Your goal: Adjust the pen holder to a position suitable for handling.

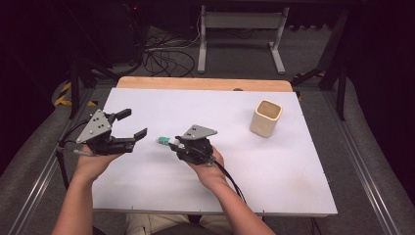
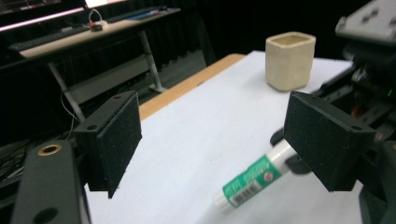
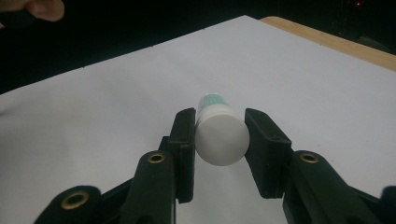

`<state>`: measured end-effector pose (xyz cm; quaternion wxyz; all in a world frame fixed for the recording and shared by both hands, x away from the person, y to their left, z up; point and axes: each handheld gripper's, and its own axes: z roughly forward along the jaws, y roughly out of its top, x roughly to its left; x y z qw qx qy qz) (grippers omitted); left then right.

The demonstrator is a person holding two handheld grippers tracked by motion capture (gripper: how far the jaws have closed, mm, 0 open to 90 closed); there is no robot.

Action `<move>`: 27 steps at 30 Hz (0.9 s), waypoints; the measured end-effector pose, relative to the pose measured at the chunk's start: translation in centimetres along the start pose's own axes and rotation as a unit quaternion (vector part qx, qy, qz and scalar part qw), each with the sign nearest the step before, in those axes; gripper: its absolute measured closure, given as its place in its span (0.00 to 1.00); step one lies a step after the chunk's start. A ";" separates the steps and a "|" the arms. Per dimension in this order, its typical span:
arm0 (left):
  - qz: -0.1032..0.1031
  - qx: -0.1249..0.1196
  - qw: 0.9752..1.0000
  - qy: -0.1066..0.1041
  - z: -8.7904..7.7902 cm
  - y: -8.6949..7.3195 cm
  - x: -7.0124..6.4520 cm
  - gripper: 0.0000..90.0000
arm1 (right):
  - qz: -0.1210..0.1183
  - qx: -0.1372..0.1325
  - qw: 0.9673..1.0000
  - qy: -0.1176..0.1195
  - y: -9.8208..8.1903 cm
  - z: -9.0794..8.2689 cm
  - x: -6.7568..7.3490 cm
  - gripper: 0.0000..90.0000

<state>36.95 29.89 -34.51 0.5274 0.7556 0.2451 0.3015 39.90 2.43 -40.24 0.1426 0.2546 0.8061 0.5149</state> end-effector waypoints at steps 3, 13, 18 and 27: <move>0.014 0.023 1.000 -0.002 0.8 -0.7 -0.1 0.24 | 0.001 -0.001 1.000 0.000 0.2 -0.2 -0.1 0.73; 0.059 0.068 0.995 -0.034 2.8 -1.9 -1.1 0.24 | 0.011 -0.005 1.000 0.005 0.5 -0.8 -0.3 0.73; 0.080 0.082 0.992 -0.047 3.6 -2.4 -1.8 0.26 | 0.011 -0.008 1.000 0.008 0.9 -1.0 -0.2 0.73; 0.119 0.101 0.987 -0.045 4.5 -2.9 -2.7 0.29 | 0.010 -0.010 1.000 0.016 1.5 -1.2 0.1 0.73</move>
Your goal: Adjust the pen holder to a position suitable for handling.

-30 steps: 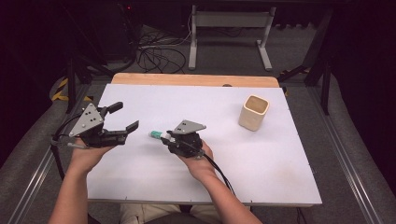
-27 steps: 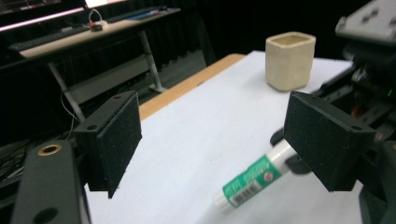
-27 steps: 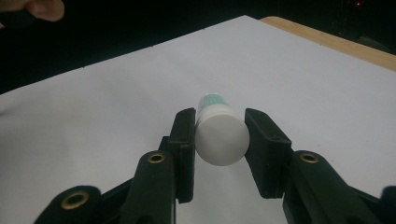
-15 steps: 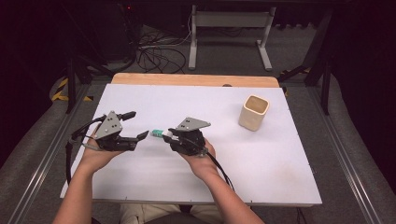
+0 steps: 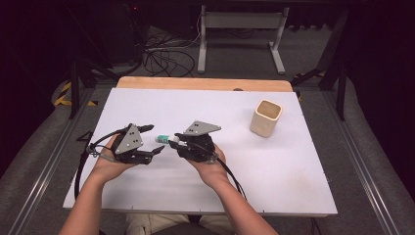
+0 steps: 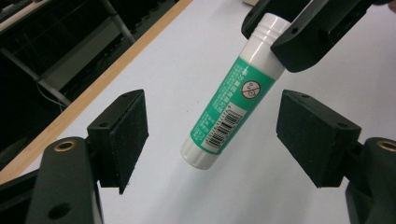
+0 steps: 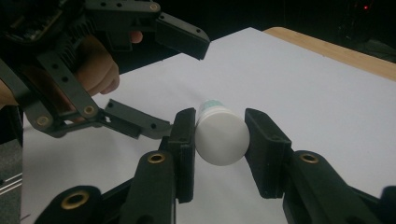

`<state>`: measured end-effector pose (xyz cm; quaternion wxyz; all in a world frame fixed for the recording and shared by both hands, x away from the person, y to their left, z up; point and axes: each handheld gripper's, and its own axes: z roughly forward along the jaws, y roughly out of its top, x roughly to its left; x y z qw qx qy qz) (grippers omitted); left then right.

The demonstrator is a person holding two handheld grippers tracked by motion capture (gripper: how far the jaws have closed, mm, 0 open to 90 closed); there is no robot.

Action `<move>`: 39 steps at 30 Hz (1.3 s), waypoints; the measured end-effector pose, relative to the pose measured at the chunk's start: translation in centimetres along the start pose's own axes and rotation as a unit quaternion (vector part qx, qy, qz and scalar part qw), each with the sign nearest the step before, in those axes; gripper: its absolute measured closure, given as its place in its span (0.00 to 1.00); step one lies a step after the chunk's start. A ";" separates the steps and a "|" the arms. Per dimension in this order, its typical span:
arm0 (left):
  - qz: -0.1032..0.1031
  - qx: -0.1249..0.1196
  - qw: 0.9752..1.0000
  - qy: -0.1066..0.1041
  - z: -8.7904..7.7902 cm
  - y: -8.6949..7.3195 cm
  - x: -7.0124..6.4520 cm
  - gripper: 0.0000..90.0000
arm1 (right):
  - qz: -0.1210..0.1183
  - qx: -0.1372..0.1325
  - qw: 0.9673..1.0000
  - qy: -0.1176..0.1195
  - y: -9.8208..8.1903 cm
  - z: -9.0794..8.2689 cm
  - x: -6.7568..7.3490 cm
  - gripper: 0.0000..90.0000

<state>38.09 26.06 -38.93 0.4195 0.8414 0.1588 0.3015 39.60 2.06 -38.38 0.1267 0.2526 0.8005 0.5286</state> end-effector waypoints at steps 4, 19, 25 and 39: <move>0.015 0.006 1.000 0.002 0.4 0.0 -0.3 0.31 | 0.000 0.000 1.000 0.004 0.1 0.0 0.2 0.73; 0.086 0.023 0.996 0.026 1.1 -0.1 -1.5 0.49 | -0.001 0.002 1.000 0.014 0.4 0.0 0.6 0.73; 0.100 0.024 0.994 0.033 1.1 0.0 -1.8 0.56 | -0.001 0.004 1.000 0.013 0.4 0.1 0.5 0.73; 0.122 0.023 0.992 0.033 1.2 0.1 -2.2 0.66 | 0.000 0.004 1.000 0.018 0.4 0.1 0.6 0.73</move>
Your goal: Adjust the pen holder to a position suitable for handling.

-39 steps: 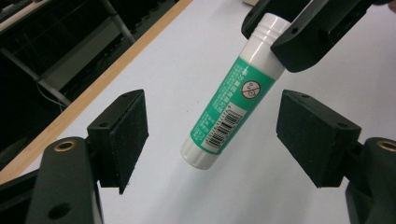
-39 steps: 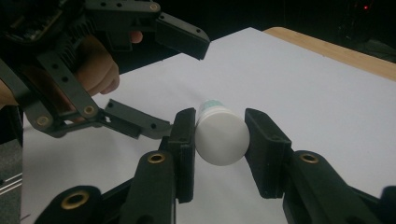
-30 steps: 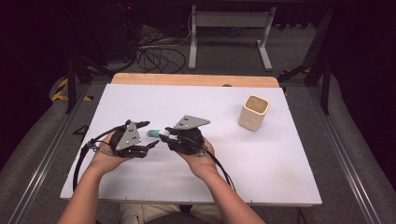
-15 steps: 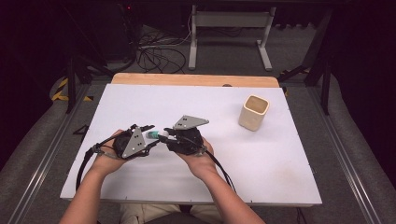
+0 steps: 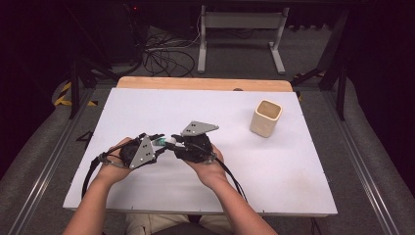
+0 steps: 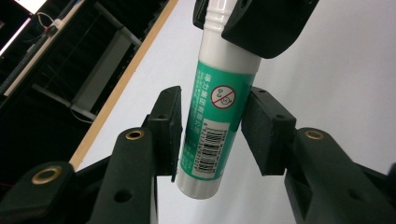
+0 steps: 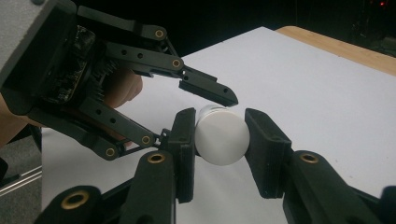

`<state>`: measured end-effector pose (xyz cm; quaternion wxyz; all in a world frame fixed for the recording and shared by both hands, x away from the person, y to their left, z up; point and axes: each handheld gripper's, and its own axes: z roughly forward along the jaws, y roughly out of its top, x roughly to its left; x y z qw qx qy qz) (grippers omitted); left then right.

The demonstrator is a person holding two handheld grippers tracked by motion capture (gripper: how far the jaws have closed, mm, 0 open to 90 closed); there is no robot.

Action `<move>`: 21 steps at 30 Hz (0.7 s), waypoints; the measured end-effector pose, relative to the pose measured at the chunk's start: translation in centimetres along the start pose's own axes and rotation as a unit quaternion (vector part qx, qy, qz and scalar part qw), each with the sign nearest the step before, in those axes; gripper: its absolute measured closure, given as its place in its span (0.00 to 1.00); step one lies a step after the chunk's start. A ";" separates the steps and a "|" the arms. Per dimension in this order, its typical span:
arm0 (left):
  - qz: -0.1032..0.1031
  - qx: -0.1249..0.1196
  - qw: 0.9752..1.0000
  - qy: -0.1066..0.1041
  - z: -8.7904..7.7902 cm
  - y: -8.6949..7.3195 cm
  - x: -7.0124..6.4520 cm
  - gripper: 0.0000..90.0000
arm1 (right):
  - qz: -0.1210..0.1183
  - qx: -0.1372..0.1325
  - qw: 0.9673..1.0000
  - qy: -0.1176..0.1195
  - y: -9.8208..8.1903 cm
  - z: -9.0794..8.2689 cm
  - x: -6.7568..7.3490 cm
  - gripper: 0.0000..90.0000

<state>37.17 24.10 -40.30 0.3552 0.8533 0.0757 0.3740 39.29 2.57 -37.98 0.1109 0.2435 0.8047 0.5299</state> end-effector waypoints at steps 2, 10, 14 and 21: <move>0.001 -0.001 1.000 0.000 0.0 0.0 0.0 0.66 | 0.000 0.000 1.000 0.000 0.0 0.0 0.0 0.73; 0.010 -0.001 1.000 -0.002 0.0 0.1 -0.1 0.69 | 0.000 -0.001 1.000 0.001 0.0 0.0 0.0 0.73; 0.012 0.000 1.000 -0.005 0.1 0.1 -0.2 0.71 | 0.001 -0.001 1.000 0.001 0.0 0.0 0.0 0.73; 0.013 0.000 1.000 -0.008 0.1 0.2 -0.3 0.72 | 0.003 -0.001 1.000 0.003 0.0 -0.1 -0.1 0.73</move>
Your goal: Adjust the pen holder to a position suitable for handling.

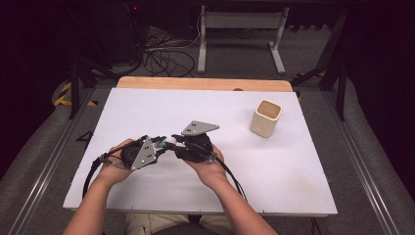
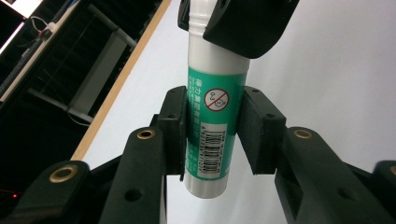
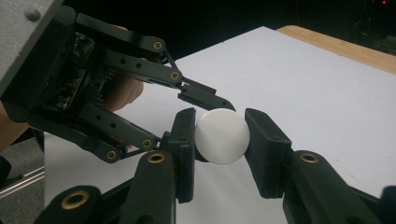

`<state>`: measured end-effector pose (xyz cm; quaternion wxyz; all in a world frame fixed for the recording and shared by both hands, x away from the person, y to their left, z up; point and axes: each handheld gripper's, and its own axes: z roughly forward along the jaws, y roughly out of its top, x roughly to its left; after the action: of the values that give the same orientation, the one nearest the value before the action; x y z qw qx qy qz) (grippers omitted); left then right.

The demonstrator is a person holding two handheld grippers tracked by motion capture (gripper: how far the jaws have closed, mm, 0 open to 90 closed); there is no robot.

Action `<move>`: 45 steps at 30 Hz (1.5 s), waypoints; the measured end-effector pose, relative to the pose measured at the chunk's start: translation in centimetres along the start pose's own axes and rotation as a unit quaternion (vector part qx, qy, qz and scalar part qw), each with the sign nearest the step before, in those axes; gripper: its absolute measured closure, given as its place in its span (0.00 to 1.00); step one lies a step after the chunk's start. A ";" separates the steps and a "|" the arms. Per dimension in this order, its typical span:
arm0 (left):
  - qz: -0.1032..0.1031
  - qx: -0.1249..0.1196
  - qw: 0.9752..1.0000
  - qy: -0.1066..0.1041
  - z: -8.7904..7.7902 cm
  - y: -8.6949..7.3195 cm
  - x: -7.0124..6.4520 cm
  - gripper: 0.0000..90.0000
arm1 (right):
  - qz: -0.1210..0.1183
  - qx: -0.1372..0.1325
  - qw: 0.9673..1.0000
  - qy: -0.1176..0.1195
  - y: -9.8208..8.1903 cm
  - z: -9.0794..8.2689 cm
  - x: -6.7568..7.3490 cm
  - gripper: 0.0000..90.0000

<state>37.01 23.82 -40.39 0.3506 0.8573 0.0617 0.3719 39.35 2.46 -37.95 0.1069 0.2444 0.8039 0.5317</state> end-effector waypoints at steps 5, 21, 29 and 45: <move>-0.004 -0.003 1.000 -0.005 0.0 0.0 0.1 0.73 | 0.004 -0.002 1.000 0.002 0.0 0.0 0.0 0.73; -0.059 -0.012 0.998 -0.006 0.2 -0.3 0.6 0.73 | 0.026 -0.045 0.999 0.005 0.1 -1.7 -1.6 0.51; -0.114 -0.045 0.992 0.005 -0.4 -0.1 1.0 0.73 | 0.023 -0.069 0.997 -0.006 -0.2 -4.0 -3.0 0.41; -0.156 -0.090 0.984 0.005 -0.5 2.0 1.4 0.73 | 0.025 -0.126 0.991 -0.028 -2.2 -10.0 -7.4 0.18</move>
<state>37.39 23.17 -38.02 0.4798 0.8003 0.1629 0.3205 40.74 -10.03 -36.43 0.1459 0.2632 0.7210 0.6242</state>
